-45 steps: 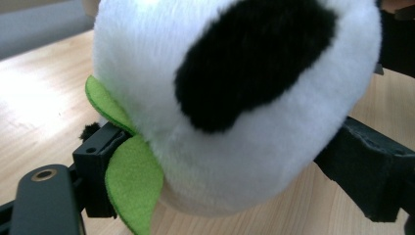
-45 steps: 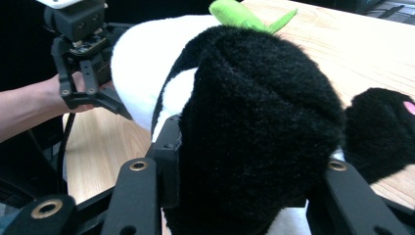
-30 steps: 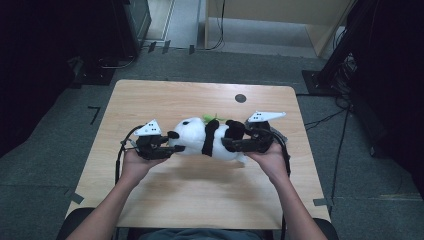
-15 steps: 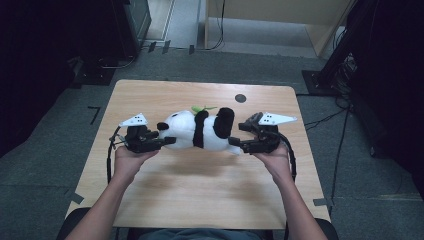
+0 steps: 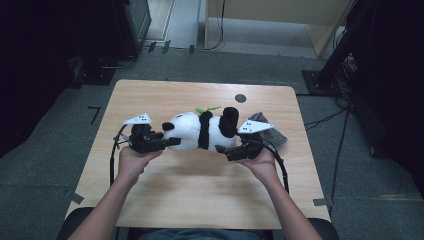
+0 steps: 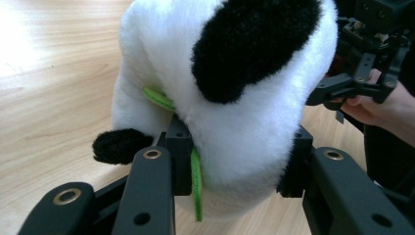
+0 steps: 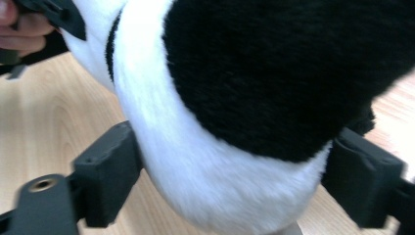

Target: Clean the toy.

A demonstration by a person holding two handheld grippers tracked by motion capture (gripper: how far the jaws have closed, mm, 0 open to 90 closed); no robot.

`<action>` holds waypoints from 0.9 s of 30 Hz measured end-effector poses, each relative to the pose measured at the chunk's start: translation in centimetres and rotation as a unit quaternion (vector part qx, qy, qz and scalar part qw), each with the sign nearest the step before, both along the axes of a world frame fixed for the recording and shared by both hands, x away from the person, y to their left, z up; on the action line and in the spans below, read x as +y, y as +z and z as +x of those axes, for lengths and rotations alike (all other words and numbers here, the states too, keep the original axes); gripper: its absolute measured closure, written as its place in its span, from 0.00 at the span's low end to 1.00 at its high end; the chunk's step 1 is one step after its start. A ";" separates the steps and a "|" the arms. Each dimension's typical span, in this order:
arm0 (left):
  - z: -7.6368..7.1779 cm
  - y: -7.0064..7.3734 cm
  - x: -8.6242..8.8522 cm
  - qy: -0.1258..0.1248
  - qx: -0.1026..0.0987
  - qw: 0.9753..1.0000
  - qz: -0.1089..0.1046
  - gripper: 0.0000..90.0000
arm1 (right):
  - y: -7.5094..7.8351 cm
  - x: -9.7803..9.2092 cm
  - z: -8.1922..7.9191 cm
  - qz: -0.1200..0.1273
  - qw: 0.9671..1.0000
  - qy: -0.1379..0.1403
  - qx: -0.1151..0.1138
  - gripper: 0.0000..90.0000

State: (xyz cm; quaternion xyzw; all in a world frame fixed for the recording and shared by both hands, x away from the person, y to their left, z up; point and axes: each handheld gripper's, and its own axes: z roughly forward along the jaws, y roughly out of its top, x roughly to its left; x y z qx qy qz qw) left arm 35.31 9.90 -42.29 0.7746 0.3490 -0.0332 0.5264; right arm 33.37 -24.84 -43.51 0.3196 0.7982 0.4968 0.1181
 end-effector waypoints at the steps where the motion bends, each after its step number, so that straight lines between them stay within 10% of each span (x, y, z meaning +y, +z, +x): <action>1: -0.1 0.0 -0.1 0.000 -0.004 1.000 0.001 0.67 | 0.0 0.1 -0.1 -0.006 1.000 -0.003 -0.005 0.22; 9: -0.3 -0.3 -0.8 0.012 -0.053 0.998 0.029 0.44 | 0.8 0.0 -0.7 -0.017 0.999 -0.027 0.000 0.53; 23: -0.6 -1.5 -0.3 -0.007 -0.123 0.990 0.074 0.28 | 2.7 -2.6 -0.3 0.034 0.993 -0.061 0.097 0.57; 27: -0.8 -1.6 -0.2 -0.019 -0.121 0.991 0.057 0.29 | 3.3 -3.5 -1.0 0.046 0.993 -0.059 0.094 0.56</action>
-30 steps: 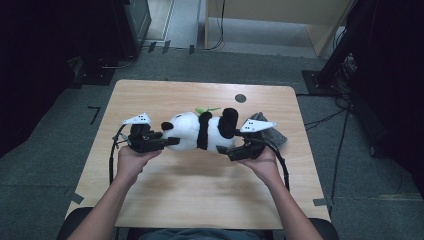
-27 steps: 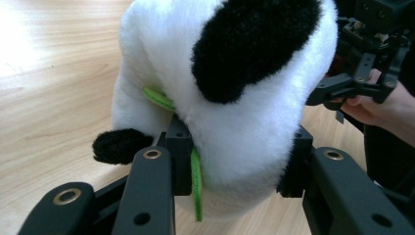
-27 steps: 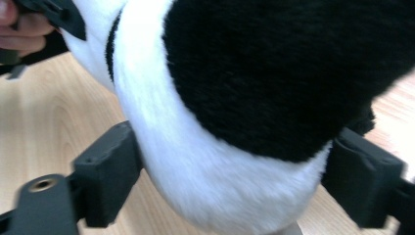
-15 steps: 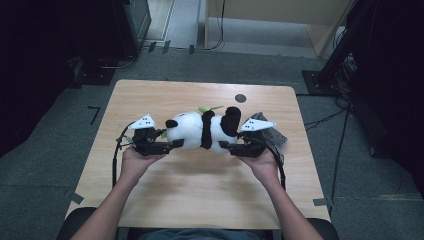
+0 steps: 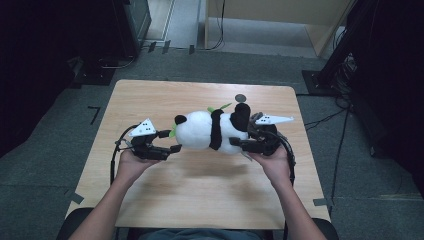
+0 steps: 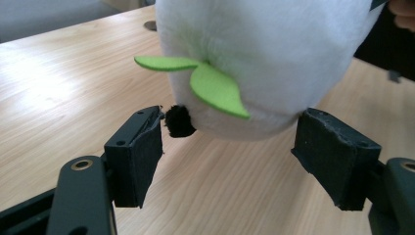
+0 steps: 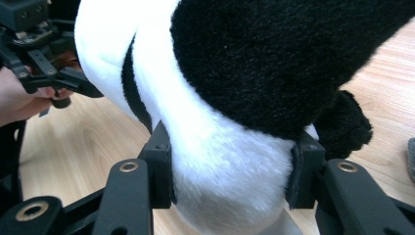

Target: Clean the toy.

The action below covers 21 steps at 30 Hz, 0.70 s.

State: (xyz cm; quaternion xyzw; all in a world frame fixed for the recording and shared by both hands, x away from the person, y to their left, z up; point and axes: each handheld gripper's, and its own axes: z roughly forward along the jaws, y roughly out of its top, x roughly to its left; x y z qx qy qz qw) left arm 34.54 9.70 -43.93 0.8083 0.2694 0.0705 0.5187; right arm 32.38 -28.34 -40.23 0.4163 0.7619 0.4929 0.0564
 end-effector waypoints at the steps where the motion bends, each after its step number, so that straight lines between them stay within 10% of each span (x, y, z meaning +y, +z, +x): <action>1: -0.1 0.0 -0.1 -0.005 -0.003 1.000 -0.003 0.29 | 0.1 -0.1 -0.2 0.001 1.000 0.002 -0.001 0.56; 8: -0.4 -0.2 -0.9 -0.039 -0.012 0.999 -0.022 0.29 | 0.3 -0.1 -0.3 0.028 0.999 0.019 0.019 0.56; 16: -1.0 -0.7 -2.4 -0.008 -0.028 0.999 0.025 0.22 | 0.3 1.4 -0.4 0.023 0.998 0.042 0.033 0.56; 21: -1.1 -0.6 -2.1 0.001 -0.019 1.000 0.015 0.43 | 0.0 1.6 -0.3 0.024 0.998 0.041 0.039 0.54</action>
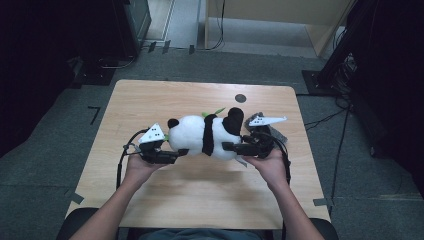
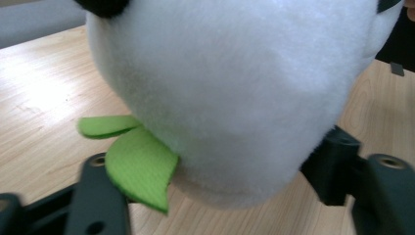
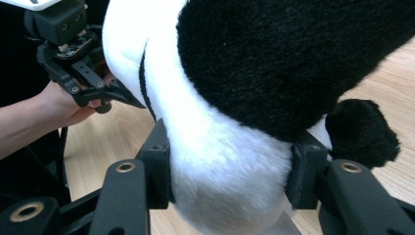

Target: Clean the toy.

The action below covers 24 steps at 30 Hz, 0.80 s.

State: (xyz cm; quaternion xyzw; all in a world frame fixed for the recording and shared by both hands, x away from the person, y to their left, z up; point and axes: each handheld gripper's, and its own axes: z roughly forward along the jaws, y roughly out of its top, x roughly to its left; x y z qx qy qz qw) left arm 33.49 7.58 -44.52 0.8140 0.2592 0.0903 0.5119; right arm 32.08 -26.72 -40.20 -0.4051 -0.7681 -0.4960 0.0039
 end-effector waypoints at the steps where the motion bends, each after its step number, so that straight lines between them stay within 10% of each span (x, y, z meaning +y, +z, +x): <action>1: 0.0 0.1 0.1 0.003 0.007 1.000 -0.003 0.46 | 0.0 0.0 0.0 0.000 1.000 0.000 0.000 0.53; 10: 0.4 0.8 0.9 0.028 0.077 0.996 -0.041 0.65 | -0.7 -0.4 0.3 0.001 0.999 -0.009 -0.040 0.28; 18: 1.4 1.5 3.7 0.063 0.111 0.989 -0.081 0.66 | -1.1 -2.2 -0.1 0.002 0.995 0.001 -0.096 0.27; 24: 1.4 1.4 3.3 0.043 0.130 0.986 -0.094 0.66 | -2.8 -0.6 0.2 -0.032 0.994 0.046 -0.095 0.25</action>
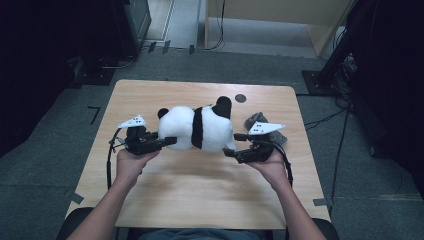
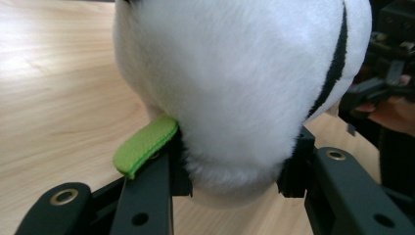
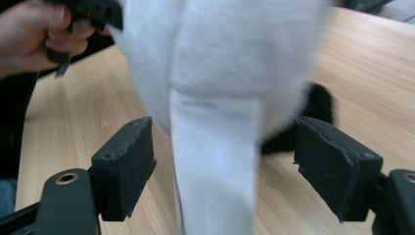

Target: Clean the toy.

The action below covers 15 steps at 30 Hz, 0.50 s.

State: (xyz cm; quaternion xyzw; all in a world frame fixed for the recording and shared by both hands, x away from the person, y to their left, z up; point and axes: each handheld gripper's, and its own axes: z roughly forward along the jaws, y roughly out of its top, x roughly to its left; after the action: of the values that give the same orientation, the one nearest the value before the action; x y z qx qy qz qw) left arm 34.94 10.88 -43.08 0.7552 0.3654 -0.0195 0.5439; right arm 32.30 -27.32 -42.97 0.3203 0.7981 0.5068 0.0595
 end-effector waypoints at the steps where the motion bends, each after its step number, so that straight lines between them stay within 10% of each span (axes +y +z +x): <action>1: 0.0 -0.1 -0.2 -0.006 0.005 1.000 0.000 0.66 | -0.1 0.5 0.0 -0.006 1.000 0.008 -0.003 0.25; 9: 0.0 -1.0 -1.2 0.003 0.042 0.999 -0.005 0.65 | -0.8 3.1 -0.1 -0.093 0.995 -0.030 -0.024 0.27; 15: -0.2 -0.9 -1.7 0.007 0.023 1.000 0.014 0.58 | -0.4 2.8 -0.2 -0.085 0.995 -0.050 -0.016 0.50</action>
State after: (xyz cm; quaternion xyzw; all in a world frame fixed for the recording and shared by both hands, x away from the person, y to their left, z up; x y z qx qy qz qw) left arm 34.75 9.14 -43.99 0.7593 0.3833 -0.0287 0.5250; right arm 32.15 -24.52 -43.41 0.3455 0.8202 0.4386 0.1249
